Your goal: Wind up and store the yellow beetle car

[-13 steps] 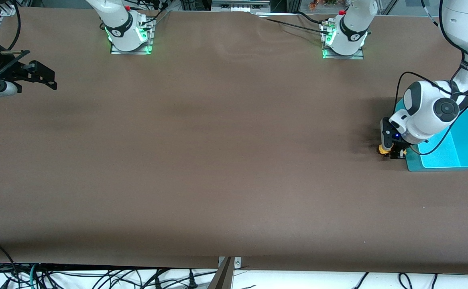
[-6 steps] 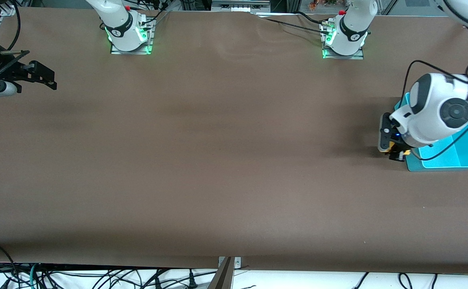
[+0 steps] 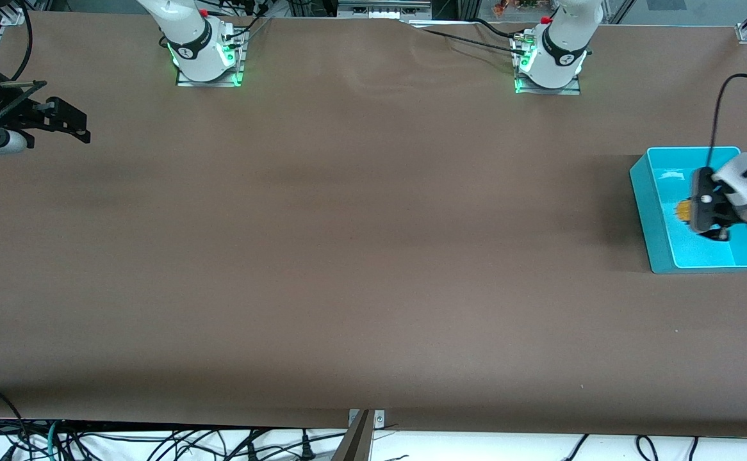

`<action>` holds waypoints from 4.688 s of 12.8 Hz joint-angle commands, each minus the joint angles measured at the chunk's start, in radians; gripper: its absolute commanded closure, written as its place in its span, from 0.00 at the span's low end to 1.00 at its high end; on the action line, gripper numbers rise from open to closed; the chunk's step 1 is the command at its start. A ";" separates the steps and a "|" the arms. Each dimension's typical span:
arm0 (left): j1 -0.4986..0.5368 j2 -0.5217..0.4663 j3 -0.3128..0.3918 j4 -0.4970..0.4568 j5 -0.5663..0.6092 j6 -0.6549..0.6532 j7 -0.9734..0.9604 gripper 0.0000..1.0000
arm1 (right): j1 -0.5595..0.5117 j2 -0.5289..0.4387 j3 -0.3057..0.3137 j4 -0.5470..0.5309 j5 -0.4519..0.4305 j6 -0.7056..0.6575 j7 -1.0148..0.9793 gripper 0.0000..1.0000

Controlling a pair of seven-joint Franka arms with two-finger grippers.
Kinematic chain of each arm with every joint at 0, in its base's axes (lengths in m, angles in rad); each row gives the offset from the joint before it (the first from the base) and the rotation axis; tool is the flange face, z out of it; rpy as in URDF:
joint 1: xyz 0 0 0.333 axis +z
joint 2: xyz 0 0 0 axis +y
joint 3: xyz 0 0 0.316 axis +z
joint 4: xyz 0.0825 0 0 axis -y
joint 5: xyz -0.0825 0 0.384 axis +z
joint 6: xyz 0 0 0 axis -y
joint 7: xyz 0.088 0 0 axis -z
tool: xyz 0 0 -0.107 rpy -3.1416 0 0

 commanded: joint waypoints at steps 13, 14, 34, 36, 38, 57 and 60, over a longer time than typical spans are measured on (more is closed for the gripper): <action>0.202 0.140 -0.084 0.028 0.005 0.077 0.125 0.00 | 0.005 0.013 -0.009 0.031 0.002 -0.050 0.020 0.00; 0.199 0.104 -0.099 0.037 0.005 0.061 0.108 0.00 | 0.005 0.013 -0.009 0.031 0.002 -0.050 0.020 0.00; -0.112 -0.160 -0.396 0.319 -0.133 -0.449 -1.136 0.00 | 0.005 0.013 -0.009 0.031 0.002 -0.050 0.023 0.00; -0.290 -0.197 -0.215 0.313 -0.205 -0.449 -1.281 0.00 | 0.005 0.013 -0.009 0.032 0.002 -0.050 0.025 0.00; -0.405 -0.213 -0.056 0.293 -0.294 -0.451 -1.404 0.00 | 0.005 0.013 -0.009 0.032 0.002 -0.048 0.023 0.00; -0.674 -0.401 0.358 0.112 -0.332 -0.308 -1.789 0.00 | 0.008 0.014 -0.007 0.043 0.003 -0.051 0.023 0.00; -0.671 -0.398 0.361 0.114 -0.332 -0.318 -1.791 0.00 | 0.008 0.013 -0.007 0.043 0.003 -0.051 0.028 0.00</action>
